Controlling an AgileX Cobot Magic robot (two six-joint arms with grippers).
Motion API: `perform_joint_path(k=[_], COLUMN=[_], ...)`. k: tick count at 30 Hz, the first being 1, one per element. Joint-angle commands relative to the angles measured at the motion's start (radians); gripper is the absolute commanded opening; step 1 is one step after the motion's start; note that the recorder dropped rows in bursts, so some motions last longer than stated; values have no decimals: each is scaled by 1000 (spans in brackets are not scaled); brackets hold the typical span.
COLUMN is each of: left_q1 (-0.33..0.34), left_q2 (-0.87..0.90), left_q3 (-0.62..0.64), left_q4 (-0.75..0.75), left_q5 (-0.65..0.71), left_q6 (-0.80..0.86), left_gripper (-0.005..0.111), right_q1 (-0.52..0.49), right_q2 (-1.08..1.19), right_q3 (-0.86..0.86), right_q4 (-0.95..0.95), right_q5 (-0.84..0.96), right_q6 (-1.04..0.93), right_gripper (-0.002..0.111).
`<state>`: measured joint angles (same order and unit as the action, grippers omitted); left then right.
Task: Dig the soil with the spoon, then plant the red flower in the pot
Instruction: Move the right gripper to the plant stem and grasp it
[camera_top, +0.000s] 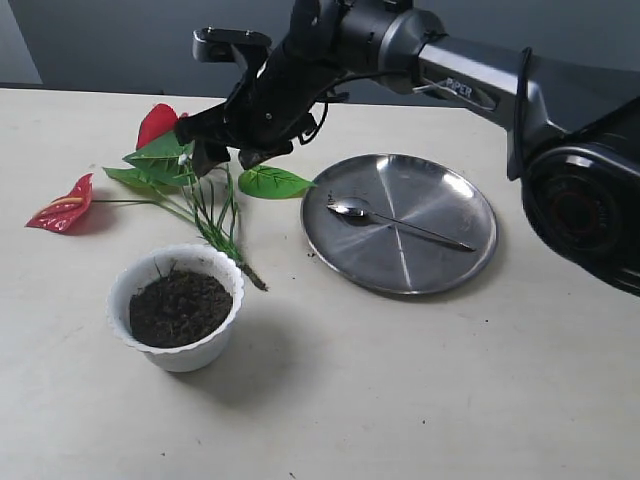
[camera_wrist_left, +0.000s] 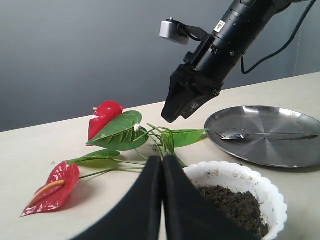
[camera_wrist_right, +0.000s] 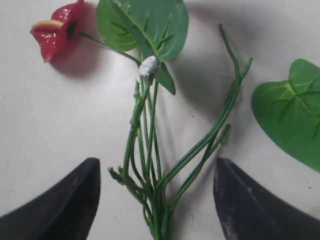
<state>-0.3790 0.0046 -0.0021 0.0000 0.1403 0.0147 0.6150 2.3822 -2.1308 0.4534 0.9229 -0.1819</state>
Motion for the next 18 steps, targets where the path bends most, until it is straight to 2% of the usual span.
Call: perform_joint_path(k=[1, 7, 18], left_q1=[-4, -4, -4], left_q2=[-5, -5, -5], left_q3=[2, 2, 2], left_q4=[0, 0, 0], left_q5=[-13, -13, -13], left_q6=[-4, -4, -4], left_gripper=[1, 1, 1], right_q1=[25, 61, 66], right_q2=[27, 63, 124], right_q3=[-61, -90, -90], right_q4=[-68, -114, -161], right_q5=[17, 26, -18], right_q6=[6, 3, 3], right_gripper=[63, 63, 63])
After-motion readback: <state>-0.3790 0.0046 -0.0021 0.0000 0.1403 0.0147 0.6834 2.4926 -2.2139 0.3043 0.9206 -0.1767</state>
